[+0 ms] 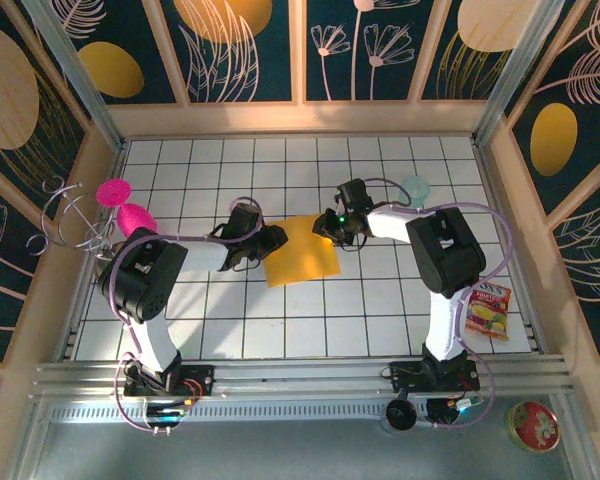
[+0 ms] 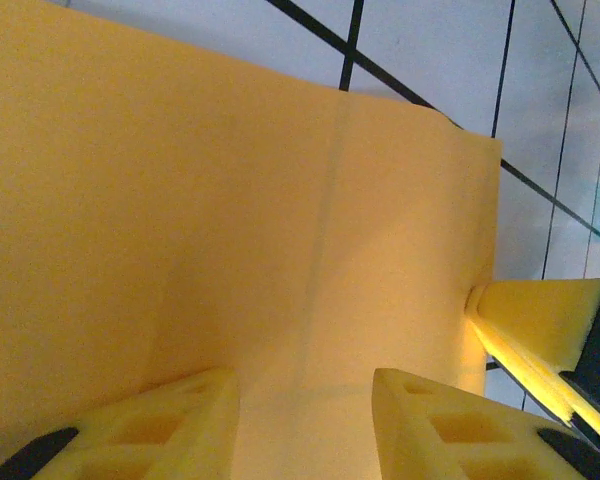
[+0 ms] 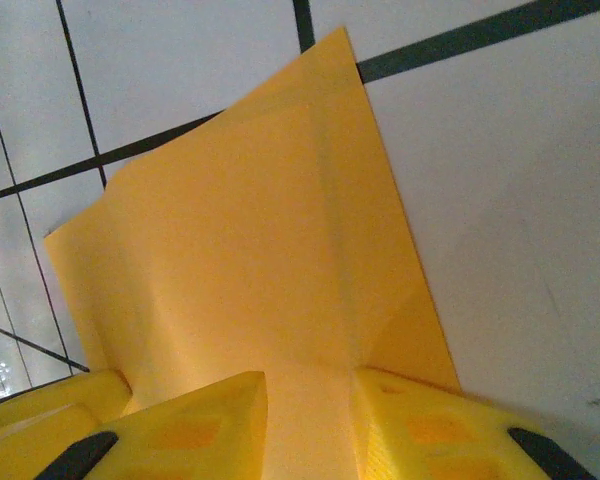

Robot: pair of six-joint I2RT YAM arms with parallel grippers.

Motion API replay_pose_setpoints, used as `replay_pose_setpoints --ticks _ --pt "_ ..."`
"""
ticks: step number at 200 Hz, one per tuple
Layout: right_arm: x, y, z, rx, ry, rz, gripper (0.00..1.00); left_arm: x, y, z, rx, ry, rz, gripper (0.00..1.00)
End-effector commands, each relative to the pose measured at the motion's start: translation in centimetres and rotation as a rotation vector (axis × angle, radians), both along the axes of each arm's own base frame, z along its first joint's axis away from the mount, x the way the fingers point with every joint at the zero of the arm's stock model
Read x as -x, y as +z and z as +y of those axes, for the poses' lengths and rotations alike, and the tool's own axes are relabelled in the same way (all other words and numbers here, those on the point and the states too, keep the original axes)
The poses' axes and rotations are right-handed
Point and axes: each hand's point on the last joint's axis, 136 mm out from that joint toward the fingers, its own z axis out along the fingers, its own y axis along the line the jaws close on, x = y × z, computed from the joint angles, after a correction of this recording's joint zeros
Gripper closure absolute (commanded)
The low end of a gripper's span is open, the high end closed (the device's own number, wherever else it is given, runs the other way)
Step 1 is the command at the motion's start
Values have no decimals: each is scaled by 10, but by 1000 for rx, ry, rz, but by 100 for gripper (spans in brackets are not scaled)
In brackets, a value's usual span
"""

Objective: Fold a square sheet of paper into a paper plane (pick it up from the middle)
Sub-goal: First fold in half a square sheet of paper at the center of the table.

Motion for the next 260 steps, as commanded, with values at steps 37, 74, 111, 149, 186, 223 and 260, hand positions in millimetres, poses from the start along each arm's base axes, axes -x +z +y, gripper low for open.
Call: replay_pose_setpoints --ticks 37,74,111,149,186,223,260 --pt "16 -14 27 -79 53 56 72 22 -13 0 129 39 38 64" --pt "15 -13 34 -99 59 58 72 19 10 -2 196 46 -35 46" --pt "19 -16 43 -112 74 69 73 23 14 -4 223 36 -38 27" --pt "28 -8 66 -184 105 73 74 26 -1 0 152 29 28 24" --pt "35 5 82 -275 125 80 76 29 -14 7 78 35 69 30" --pt "33 25 78 -319 121 45 76 26 -15 4 59 12 69 49" --pt "19 62 45 -361 55 -76 75 16 8 -2 62 -29 -13 67"
